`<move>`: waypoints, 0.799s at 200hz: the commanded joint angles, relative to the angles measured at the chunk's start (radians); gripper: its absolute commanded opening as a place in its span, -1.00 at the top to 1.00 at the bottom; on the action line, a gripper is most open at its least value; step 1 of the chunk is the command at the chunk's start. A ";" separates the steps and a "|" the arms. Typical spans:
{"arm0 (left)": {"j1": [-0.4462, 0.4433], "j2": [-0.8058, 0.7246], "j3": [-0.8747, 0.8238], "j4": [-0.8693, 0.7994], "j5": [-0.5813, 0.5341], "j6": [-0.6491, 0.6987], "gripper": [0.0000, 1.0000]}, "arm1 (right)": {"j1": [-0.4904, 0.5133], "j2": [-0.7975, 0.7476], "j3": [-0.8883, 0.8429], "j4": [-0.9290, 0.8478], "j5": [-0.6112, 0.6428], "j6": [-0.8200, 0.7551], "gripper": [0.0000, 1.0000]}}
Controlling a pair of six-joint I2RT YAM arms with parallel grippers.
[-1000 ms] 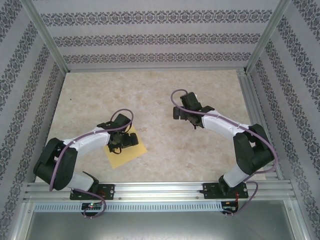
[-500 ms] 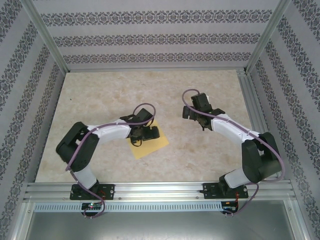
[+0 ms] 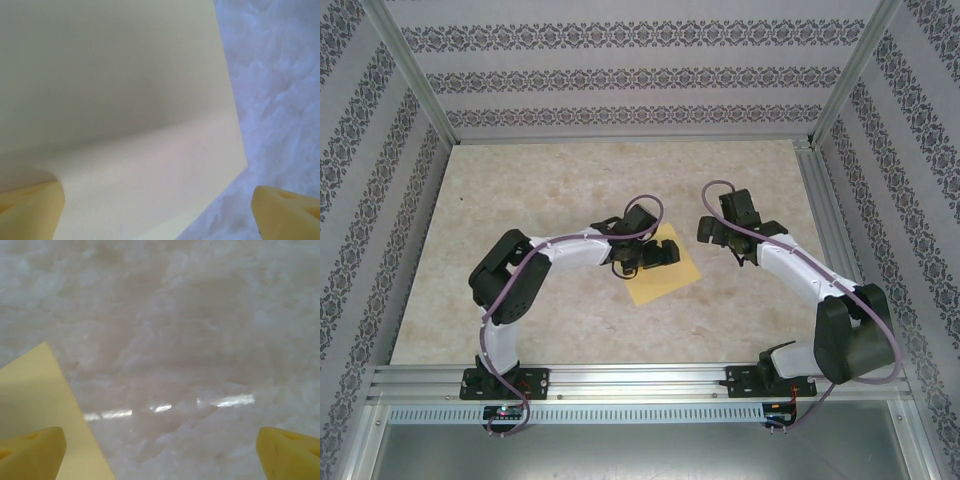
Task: Fold a paper plane with a square sheet of paper (pick it up from the middle)
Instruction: Move the square sheet of paper to the center of the table, then fold the square sheet of paper in half at the center of the table.
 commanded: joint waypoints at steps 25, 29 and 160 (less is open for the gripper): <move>0.147 -0.309 -0.228 0.055 0.047 0.008 -0.99 | 0.232 0.105 0.166 -0.164 -0.031 0.018 -0.96; 0.164 -0.338 -0.255 0.054 0.042 0.011 -0.99 | 0.252 0.119 0.176 -0.170 -0.026 0.022 -0.96; 0.475 -0.768 -0.564 -0.117 -0.119 0.124 -0.99 | 0.394 0.587 0.575 -0.467 -0.097 -0.090 -0.93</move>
